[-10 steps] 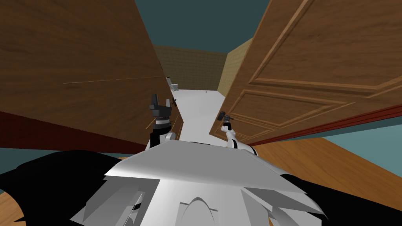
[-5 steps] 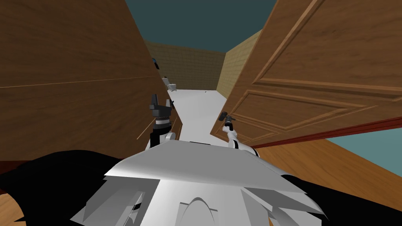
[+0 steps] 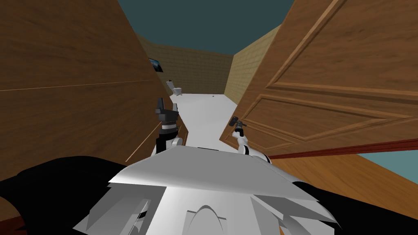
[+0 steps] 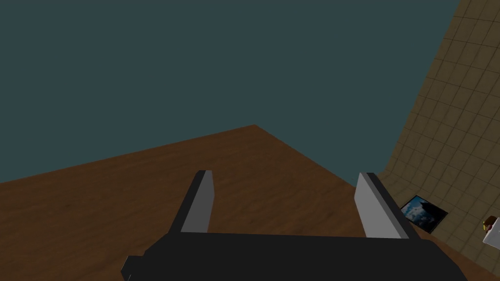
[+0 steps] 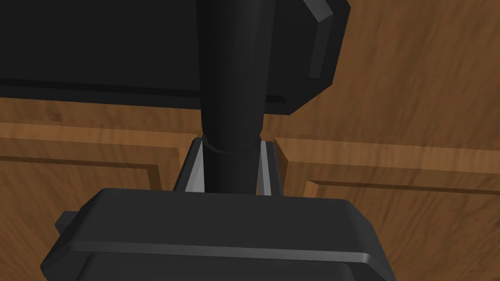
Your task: Push the door open
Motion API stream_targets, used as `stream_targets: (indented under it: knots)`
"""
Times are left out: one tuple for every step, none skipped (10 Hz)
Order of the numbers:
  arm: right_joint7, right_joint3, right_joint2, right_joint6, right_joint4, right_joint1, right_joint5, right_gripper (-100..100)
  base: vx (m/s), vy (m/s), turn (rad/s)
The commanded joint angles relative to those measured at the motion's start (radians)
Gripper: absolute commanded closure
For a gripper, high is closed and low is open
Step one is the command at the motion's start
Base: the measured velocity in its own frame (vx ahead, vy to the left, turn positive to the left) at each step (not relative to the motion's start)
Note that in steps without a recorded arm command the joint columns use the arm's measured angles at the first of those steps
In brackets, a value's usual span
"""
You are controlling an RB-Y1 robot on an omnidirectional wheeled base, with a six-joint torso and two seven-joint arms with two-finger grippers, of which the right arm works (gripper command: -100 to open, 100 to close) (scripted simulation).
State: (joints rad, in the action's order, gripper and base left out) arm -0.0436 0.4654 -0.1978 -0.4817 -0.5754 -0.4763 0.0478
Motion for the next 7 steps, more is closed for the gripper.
stream_targets:
  knots:
    - [0.0,0.004,-0.001,0.013,-0.035,0.015,0.001,100,0.136,0.011,-0.022]
    - [-0.006,0.025,-0.01,0.012,-0.034,0.021,0.008,100,0.153,0.031,-0.055]
    - [-0.006,0.025,-0.01,0.012,-0.034,0.021,0.008,100,0.147,0.027,-0.03]
    - [-0.011,0.041,-0.018,0.011,-0.034,0.025,0.013,100,0.18,0.032,-0.049]
    - [-0.013,0.047,-0.021,0.011,-0.033,0.027,0.015,100,0.179,0.034,-0.063]
    - [-0.017,0.059,-0.026,0.011,-0.033,0.03,0.019,100,0.165,0.039,-0.036]
    - [-0.02,0.071,-0.032,0.01,-0.032,0.033,0.023,100,0.195,0.032,-0.083]
